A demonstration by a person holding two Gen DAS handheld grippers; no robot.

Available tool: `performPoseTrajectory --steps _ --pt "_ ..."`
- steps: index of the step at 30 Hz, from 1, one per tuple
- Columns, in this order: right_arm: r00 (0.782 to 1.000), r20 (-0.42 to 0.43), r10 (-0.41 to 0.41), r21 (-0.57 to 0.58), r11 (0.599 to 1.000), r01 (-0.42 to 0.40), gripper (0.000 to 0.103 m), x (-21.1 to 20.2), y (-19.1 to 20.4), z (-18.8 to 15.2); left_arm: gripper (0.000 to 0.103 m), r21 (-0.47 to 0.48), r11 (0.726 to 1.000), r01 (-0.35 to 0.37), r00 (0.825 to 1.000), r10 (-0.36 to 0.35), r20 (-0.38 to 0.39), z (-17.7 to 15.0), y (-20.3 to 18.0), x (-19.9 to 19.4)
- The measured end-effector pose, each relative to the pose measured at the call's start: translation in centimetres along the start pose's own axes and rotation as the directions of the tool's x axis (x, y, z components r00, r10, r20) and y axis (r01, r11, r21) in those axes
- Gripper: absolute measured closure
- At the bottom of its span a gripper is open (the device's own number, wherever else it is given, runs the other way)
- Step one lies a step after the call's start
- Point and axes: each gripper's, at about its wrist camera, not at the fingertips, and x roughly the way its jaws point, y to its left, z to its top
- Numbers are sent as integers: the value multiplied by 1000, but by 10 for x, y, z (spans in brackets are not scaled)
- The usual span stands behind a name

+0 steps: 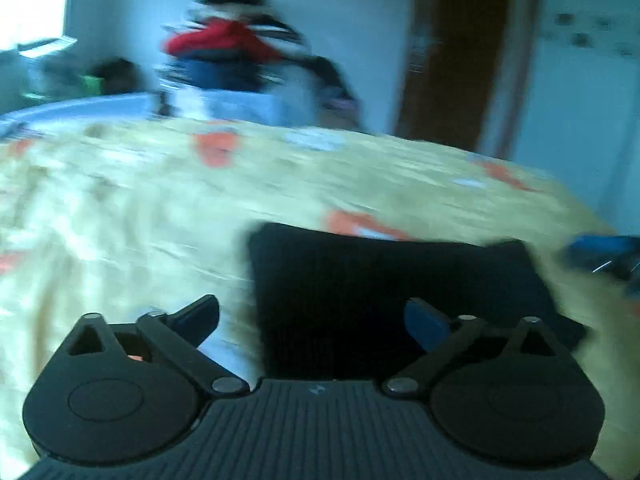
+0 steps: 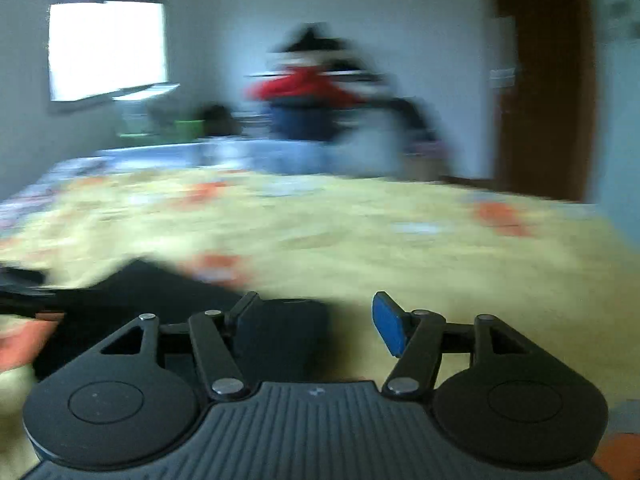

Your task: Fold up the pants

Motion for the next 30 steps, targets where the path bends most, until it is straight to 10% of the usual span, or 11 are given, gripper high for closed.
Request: performPoseTrajectory --steps 3,5,8,13,19,28,30 --pt "980 -132 146 -49 987 -154 42 19 27 -19 0 40 999 -22 998 24 -50 -11 -9 15" --pt "978 -205 43 -136 988 -72 41 38 40 -36 0 28 995 -92 988 94 -120 -18 -4 29" --pt "984 -179 -22 -103 995 4 37 28 47 -39 2 -93 993 -77 993 67 -102 -18 8 8" --pt "996 -74 49 58 997 -45 10 -14 59 -43 0 -44 969 -242 970 242 -10 -27 -12 -41" --pt "987 -161 20 174 985 9 10 -24 75 -50 0 37 968 -249 967 251 -40 -54 -41 -60" --pt "933 -123 338 440 861 -254 0 -79 76 -40 0 2 977 -213 975 213 -71 -72 -50 -76" --pt "957 -134 256 413 893 -181 0 -79 75 -43 0 -20 972 -234 970 232 -79 -78 -50 -74"
